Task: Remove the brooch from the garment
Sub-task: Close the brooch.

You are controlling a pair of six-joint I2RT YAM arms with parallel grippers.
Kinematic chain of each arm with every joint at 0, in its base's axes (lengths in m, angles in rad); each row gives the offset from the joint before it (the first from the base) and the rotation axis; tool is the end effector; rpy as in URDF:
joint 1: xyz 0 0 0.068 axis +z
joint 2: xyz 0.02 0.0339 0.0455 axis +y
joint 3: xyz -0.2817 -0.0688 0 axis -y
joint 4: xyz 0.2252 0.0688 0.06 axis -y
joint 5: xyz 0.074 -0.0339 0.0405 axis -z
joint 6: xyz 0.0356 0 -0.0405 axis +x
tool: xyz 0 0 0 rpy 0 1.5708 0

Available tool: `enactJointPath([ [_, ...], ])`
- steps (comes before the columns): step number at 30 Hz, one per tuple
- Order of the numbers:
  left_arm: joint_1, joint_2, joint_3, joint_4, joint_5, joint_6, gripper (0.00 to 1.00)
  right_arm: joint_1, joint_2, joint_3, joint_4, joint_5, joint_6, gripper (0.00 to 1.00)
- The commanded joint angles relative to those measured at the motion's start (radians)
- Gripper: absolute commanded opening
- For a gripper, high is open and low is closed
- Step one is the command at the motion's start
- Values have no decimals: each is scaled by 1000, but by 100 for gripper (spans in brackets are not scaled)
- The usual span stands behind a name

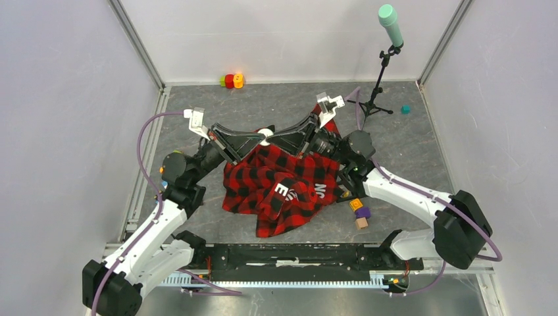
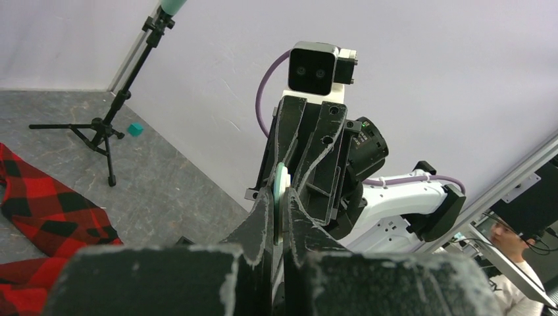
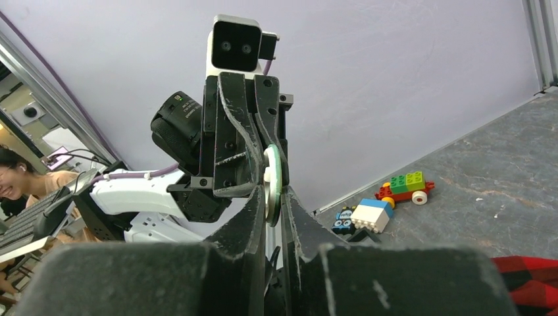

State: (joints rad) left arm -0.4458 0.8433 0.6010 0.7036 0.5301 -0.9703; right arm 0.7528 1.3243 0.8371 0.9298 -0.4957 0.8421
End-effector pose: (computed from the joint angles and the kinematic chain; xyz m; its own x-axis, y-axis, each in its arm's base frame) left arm 0.1361 -0.0850 0.3747 -0.4170 -0.5896 -0.6917 0.7724 0.1712 -0.6116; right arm 0.1880 0.1994 0.3794 -0.4745 0.4547 -0.7537 -0.8425 0.0133 0.5385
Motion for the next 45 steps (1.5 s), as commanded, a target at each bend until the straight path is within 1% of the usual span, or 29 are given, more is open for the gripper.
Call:
enactJointPath([
  [1, -18, -28, 25, 31, 88, 41, 2, 3, 42, 58, -140, 30, -26, 8],
  [5, -18, -44, 27, 2, 90, 81, 2, 1, 49, 69, -212, 65, -24, 6],
  [8, -18, -59, 22, -4, 92, 117, 2, 2, 68, 74, -230, 68, 6, 6],
  [12, -18, -88, 18, -31, 86, 181, 2, -2, 89, 57, -216, 87, 61, 3],
  [14, -18, -106, 10, -46, 62, 201, 2, -3, 85, 29, -168, 105, 90, 2],
  [19, -19, -156, -41, -12, -14, 207, 2, -3, 59, -40, -114, 189, 120, 3],
  [25, -19, -175, -68, 9, -33, 216, 2, -3, 40, -75, -99, 235, 128, 5],
  [27, -19, -182, -73, 17, -46, 218, 2, -3, 29, -87, -89, 250, 133, 9],
  [32, -19, -193, -77, 22, -74, 230, 2, -3, -2, -121, -90, 320, 134, 10],
  [37, -20, -189, -84, 47, -76, 231, 2, -2, -7, -116, -123, 333, 115, 11],
  [38, -19, -187, -86, 50, -77, 231, 2, -2, -8, -118, -115, 335, 115, 13],
  [39, -19, -187, -88, 52, -79, 231, 2, -2, -10, -121, -100, 333, 116, 18],
  [40, -19, -188, -87, 47, -85, 234, 2, -2, -14, -126, -88, 329, 114, 25],
  [41, -19, -190, -84, 33, -93, 240, 2, -3, -18, -130, -76, 323, 108, 34],
  [42, -18, -194, -82, 15, -101, 254, 2, -3, -25, -134, -71, 318, 93, 41],
  [43, -18, -197, -76, -11, -112, 271, 2, -4, -38, -140, -69, 314, 75, 45],
  [45, -19, -202, -63, -80, -126, 338, 2, -8, -65, -155, -69, 302, 34, 50],
])
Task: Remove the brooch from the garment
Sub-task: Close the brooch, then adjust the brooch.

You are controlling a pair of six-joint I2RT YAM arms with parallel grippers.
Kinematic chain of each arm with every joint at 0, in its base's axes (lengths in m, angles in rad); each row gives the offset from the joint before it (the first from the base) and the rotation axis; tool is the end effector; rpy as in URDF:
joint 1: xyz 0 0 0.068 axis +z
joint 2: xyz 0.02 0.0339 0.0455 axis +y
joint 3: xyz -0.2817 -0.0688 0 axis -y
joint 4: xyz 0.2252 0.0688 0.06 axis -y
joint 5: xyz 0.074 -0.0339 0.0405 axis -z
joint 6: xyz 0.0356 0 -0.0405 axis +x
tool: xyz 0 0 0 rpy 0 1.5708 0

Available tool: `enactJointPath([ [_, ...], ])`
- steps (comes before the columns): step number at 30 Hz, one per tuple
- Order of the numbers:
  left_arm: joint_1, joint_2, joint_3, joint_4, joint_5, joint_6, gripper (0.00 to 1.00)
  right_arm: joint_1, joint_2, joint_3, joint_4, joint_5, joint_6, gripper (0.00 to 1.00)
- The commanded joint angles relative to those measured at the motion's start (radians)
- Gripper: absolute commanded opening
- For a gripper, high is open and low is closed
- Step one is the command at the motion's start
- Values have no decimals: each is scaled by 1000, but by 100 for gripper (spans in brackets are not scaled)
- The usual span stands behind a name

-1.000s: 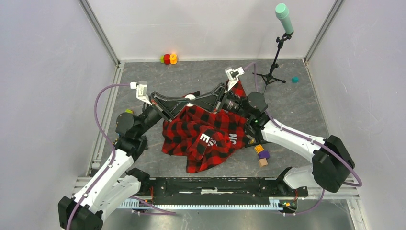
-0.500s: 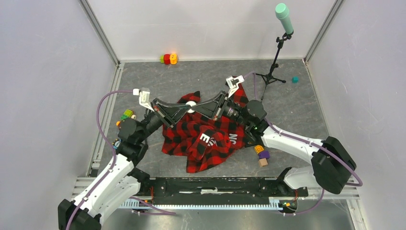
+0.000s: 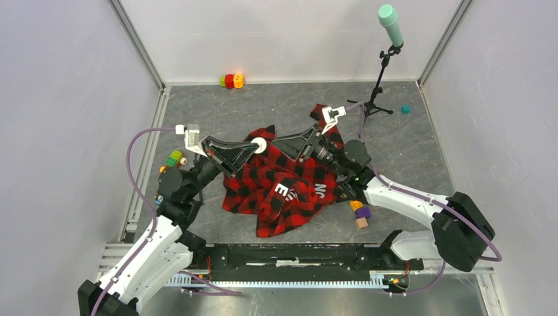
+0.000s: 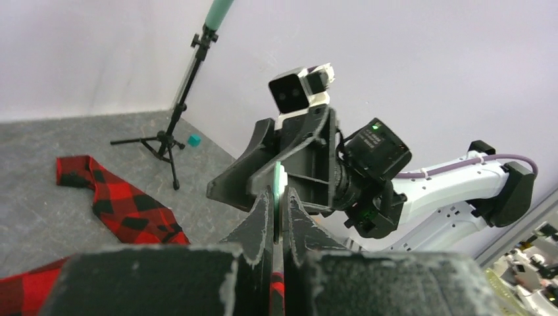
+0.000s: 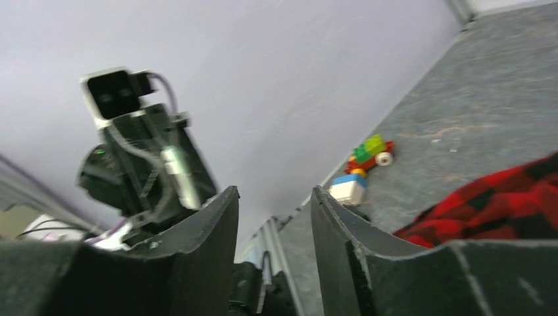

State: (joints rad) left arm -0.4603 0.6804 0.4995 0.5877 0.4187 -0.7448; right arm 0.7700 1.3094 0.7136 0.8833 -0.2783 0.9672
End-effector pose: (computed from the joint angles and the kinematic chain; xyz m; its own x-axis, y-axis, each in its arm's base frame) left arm 0.1111 -0.0712 0.3514 -0.2412 -0.5716 -0.7843 0.7846 0.3607 -0.5042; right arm 0.1878 0.1957 0.3396 -0.5912 0.5294 -0.6084 -0.6549 0.1252 0.7453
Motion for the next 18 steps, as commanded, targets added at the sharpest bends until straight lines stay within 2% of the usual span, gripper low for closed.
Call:
enactJointPath([
  [1, -4, -40, 45, 10, -15, 151, 2, -34, -67, -40, -29, 76, -102, 51],
  [4, -4, -48, 53, -74, -31, 321, 2, -65, -106, -47, -81, 46, -117, 52],
  [7, -4, -58, 65, -130, 29, 556, 2, -78, -119, 29, -289, 37, -74, 54],
  [9, -4, -68, 80, -189, 142, 779, 2, -78, -109, 100, -474, 22, 8, 58],
  [11, -5, -77, 101, -252, 186, 958, 2, -78, -104, 134, -583, -7, 167, 62],
  [14, -4, -81, 123, -321, 233, 1182, 2, -76, -112, 108, -474, -123, 312, 65],
  [17, -5, -64, 157, -407, 274, 1327, 2, -73, -126, 93, -409, -161, 399, 77],
  [18, -5, -59, 167, -423, 292, 1357, 2, -71, -128, 95, -405, -171, 415, 78],
])
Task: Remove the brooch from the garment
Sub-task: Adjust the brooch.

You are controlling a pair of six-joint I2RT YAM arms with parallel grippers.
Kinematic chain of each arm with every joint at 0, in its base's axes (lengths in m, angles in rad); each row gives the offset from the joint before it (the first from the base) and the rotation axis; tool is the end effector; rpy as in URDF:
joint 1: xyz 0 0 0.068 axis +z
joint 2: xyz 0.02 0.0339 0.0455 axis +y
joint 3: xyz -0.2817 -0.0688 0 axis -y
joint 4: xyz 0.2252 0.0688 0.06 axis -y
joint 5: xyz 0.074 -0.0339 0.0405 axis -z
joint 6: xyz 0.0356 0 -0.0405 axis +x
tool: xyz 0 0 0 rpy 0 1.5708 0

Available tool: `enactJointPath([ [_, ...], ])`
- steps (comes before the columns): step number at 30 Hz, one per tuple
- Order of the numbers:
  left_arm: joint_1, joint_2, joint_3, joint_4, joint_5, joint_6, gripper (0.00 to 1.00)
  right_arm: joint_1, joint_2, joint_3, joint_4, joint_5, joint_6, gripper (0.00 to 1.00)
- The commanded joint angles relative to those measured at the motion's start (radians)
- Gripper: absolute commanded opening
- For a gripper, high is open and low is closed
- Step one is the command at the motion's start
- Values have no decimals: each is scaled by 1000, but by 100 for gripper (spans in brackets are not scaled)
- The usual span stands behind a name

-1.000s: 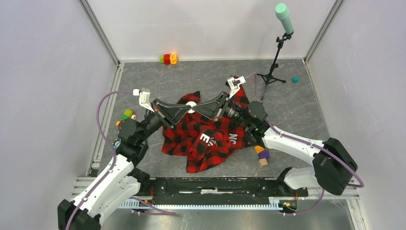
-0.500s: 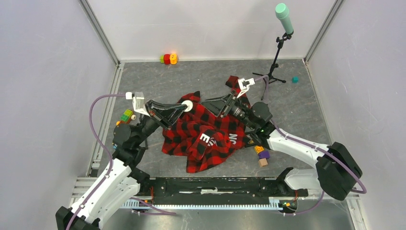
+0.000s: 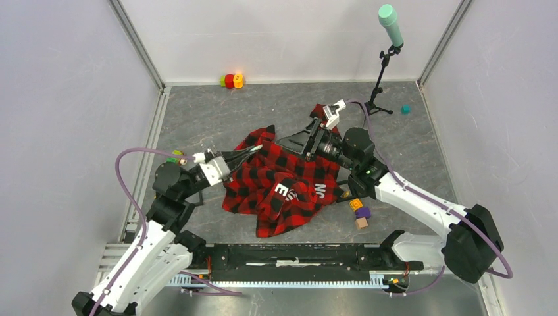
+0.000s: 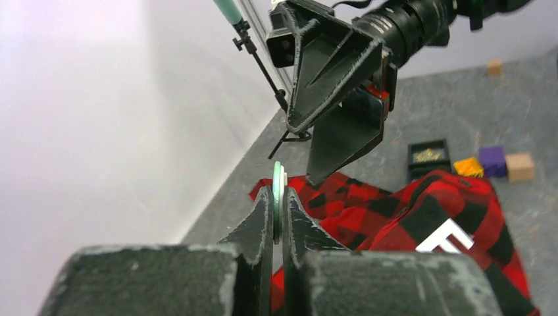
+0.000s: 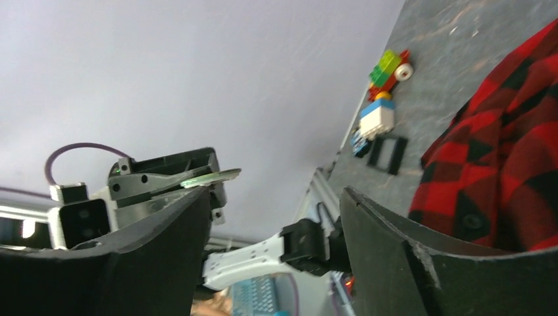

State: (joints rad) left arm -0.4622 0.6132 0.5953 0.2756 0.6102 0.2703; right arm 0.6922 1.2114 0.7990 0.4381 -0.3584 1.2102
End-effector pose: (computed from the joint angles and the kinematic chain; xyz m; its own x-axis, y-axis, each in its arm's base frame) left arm 0.0944 -0.0698 0.3579 0.4498 0.0204 -0.8929 0.7692 0.4991 0.3989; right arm 0.1911 0.1747 0.3447 -0.8049 0.4709 -0.3612 -0.3246 0.1601 0.9322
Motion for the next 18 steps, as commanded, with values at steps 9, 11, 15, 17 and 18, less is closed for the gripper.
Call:
enactJointPath([
  [9, -3, 44, 69, -160, 272, 581, 2, 48, -26, 19, 77, -133, 280, 70],
  [11, -3, 46, 71, -162, 279, 598, 2, 58, -22, 21, 82, -131, 285, 69],
  [15, -3, 43, 71, -162, 295, 616, 3, 74, -4, 15, 98, -127, 300, 63],
  [17, -3, 42, 70, -162, 297, 621, 3, 88, 7, 11, 120, -126, 312, 61],
  [18, -3, 42, 70, -162, 298, 622, 3, 96, 17, 12, 132, -125, 314, 59],
])
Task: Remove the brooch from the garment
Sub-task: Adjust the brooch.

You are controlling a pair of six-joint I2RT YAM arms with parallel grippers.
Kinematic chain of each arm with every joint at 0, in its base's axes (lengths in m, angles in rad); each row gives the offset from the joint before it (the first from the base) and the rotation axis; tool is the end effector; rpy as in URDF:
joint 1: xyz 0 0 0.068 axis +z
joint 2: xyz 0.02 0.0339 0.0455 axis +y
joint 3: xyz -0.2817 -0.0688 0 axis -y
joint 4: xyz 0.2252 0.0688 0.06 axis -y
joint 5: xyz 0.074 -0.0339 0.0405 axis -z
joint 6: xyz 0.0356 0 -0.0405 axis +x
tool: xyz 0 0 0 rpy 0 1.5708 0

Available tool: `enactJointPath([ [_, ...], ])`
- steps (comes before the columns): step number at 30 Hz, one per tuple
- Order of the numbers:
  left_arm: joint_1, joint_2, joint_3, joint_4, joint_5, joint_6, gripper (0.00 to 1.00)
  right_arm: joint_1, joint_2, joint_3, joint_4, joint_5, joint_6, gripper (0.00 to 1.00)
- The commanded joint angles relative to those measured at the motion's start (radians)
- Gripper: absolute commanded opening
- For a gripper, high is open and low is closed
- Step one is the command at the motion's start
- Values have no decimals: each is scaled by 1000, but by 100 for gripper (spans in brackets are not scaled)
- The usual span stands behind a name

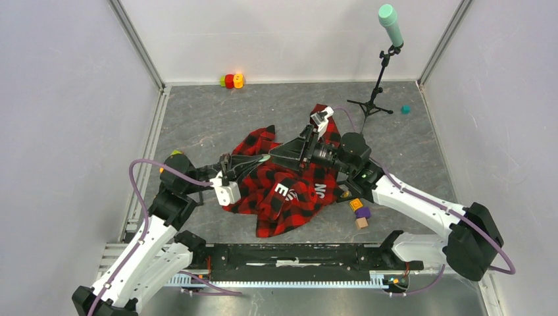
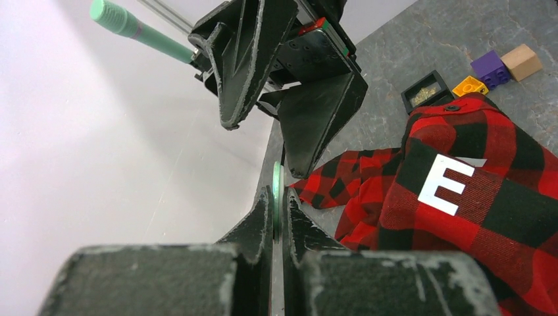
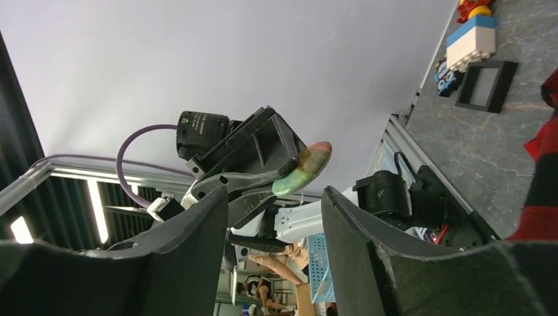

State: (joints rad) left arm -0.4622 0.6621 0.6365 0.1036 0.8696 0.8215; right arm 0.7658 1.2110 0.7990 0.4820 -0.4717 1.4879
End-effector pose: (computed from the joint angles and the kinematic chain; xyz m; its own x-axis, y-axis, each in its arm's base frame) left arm 0.0963 -0.0784 0.3485 0.7573 0.1504 -0.6355 0.6093 0.1874 0.7705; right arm 0.1738 0.1896 0.3494 -0.9368 0.3308 -0.1143 -0.1284 -0.0212 0.9915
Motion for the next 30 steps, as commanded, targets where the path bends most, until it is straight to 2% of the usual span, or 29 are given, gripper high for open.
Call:
enactJointPath([
  [1, -3, -7, 28, 10, 42, 72, 3, 28, 23, 12, 103, -12, 42, 57],
  [8, -5, -10, 26, 10, 55, 83, 5, 49, 64, 25, 105, 11, 39, 52],
  [11, -4, -18, 22, 10, 62, 89, 5, 49, 73, 25, 106, 23, 34, 43],
  [15, -4, -28, 11, 10, 68, 96, 7, 50, 81, 23, 109, 32, 30, 39],
  [19, -4, -36, 2, 10, 77, 104, 12, 50, 89, 24, 112, 41, 18, 23],
  [20, -5, -39, -1, 10, 76, 104, 14, 51, 89, 24, 111, 42, 12, 16],
  [22, -4, -42, -3, 10, 72, 101, 21, 49, 86, 19, 107, 51, 4, 9],
  [23, -4, -42, -5, 9, 70, 96, 27, 49, 83, 19, 104, 58, -6, 7],
  [24, -4, -45, -4, 10, 64, 80, 38, 49, 79, 19, 89, 68, -16, 7],
  [25, -4, -44, -2, 11, 48, 52, 43, 48, 74, 19, 75, 80, -37, 7],
  [30, -6, -60, 2, 30, -142, -179, 60, 24, 48, -1, 2, 163, -139, 5],
])
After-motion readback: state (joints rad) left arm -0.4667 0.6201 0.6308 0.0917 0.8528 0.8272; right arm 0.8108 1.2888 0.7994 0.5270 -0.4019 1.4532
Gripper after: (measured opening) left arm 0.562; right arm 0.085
